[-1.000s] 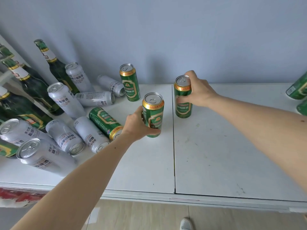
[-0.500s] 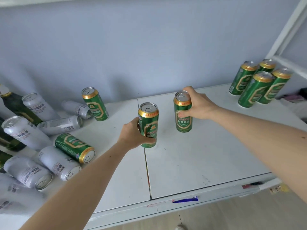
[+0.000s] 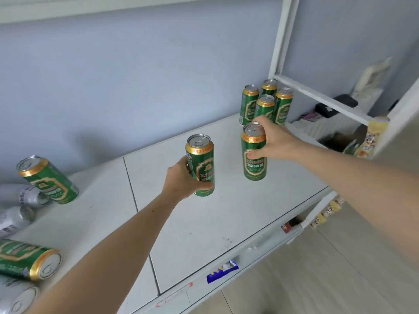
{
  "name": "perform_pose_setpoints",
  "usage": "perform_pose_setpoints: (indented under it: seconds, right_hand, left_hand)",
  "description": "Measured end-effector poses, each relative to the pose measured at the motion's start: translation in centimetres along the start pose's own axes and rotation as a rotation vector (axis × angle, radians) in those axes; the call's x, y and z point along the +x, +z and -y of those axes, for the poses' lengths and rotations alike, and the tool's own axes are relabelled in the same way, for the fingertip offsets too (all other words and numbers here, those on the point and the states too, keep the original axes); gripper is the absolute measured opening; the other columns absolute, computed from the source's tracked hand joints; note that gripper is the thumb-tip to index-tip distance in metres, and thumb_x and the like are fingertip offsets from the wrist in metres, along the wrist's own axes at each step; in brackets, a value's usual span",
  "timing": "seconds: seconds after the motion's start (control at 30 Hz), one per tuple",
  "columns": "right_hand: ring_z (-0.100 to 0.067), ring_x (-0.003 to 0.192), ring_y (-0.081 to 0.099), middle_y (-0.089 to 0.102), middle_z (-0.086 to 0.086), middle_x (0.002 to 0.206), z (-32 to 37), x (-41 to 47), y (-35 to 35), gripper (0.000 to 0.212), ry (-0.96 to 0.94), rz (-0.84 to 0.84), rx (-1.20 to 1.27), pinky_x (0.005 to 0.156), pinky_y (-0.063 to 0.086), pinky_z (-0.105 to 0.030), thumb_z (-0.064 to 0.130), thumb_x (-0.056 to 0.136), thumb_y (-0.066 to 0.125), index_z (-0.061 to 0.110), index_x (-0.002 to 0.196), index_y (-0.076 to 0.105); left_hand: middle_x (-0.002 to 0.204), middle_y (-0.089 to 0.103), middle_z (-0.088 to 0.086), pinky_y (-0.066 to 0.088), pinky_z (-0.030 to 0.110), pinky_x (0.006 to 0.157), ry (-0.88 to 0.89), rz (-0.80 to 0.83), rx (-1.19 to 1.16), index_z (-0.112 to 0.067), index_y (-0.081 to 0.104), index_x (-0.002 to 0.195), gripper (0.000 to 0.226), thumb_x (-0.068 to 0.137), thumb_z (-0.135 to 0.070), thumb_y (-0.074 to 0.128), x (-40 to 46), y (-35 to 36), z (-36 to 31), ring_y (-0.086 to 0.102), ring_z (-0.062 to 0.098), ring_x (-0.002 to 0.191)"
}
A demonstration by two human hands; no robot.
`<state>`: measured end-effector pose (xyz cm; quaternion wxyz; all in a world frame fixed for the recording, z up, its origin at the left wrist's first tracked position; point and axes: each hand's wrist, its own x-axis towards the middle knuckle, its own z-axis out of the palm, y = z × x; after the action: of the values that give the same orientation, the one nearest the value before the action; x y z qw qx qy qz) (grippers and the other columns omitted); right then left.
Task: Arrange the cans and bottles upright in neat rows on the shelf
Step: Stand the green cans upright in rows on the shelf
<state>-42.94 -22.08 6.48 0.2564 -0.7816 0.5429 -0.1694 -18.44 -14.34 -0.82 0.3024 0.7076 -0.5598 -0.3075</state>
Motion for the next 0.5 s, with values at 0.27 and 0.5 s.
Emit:
perform_pose_setpoints:
  seconds: [0.27,0.5]
  right_hand:
    - [-0.017,0.102,0.056,0.058,0.006,0.111,-8.2,-0.3,-6.7,0.074,0.057,-0.057,-0.007,0.085,0.045,-0.03,0.023,0.065,0.087,0.024,0.122,0.039]
    - [-0.021,0.104,0.059,0.061,0.004,0.111,-16.2,2.4,-11.5,0.074,0.048,-0.019,-0.02,0.09,0.052,-0.043,0.026,0.063,0.088,0.026,0.12,0.04]
  left_hand:
    - [0.095,0.065,-0.014,0.047,0.016,0.062,0.047,0.048,-0.003,-0.028,0.057,0.108,0.065,0.053,-0.03,0.091,3.5,6.4,-6.7,0.062,0.01,0.094]
    - [0.097,0.063,-0.013,0.041,0.011,0.059,0.013,-0.001,-0.04,-0.026,0.056,0.11,0.068,0.052,-0.029,0.092,6.5,13.9,-11.9,0.059,0.008,0.09]
